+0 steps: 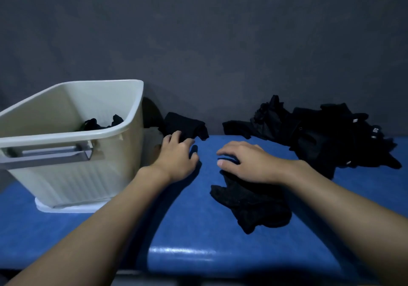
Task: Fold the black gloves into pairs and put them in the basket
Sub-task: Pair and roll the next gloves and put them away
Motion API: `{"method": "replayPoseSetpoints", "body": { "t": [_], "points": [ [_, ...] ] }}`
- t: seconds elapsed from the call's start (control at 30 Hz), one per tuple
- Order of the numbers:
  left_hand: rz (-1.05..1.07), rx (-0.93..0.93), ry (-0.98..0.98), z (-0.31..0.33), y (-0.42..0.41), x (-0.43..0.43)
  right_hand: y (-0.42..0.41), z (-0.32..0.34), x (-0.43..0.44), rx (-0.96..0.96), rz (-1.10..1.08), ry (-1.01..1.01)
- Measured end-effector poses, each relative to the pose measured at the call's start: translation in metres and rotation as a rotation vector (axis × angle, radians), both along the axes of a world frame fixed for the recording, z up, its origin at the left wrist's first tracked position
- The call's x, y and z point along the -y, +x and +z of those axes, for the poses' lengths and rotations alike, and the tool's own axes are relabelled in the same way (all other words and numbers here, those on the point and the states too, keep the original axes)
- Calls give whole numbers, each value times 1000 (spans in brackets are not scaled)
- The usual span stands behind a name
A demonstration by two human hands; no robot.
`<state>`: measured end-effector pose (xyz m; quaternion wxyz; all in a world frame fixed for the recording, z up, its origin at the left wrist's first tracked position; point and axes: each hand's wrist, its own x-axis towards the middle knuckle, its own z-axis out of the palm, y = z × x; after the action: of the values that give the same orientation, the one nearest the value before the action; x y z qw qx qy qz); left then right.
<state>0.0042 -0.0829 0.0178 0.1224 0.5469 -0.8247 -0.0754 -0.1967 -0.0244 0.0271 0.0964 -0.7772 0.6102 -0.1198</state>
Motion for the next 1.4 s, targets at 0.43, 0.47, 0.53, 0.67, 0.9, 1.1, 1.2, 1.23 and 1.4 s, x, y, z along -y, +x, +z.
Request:
{"method": "replayPoseSetpoints", "body": {
  "t": [0.43,0.47,0.53,0.67,0.9,1.1,1.2,1.23,1.4],
  "points": [
    [-56,-38,-140,-4,-1,14,2,-12,-6,-28,1,3],
    [-52,-54,-161,-3,-1,14,2,-11,-4,-15,1,4],
    [-50,-96,-211,2,-2,10,1,-11,-2,37,-9,-12],
    [-61,-181,-310,19,-2,-1,0,-6,-1,190,-73,-86],
    [-298,-463,-478,31,2,-13,2,12,-5,398,-165,-319],
    [-364,-715,-526,45,-2,-25,1,22,-11,485,-163,-356],
    [-361,-788,-501,52,-4,-31,2,27,-20,628,-138,-355],
    [-352,-813,-483,54,-5,-33,2,29,-23,655,-136,-370],
    [-231,-964,-353,61,-9,-43,7,43,-39,817,-136,-430]
  ]
}}
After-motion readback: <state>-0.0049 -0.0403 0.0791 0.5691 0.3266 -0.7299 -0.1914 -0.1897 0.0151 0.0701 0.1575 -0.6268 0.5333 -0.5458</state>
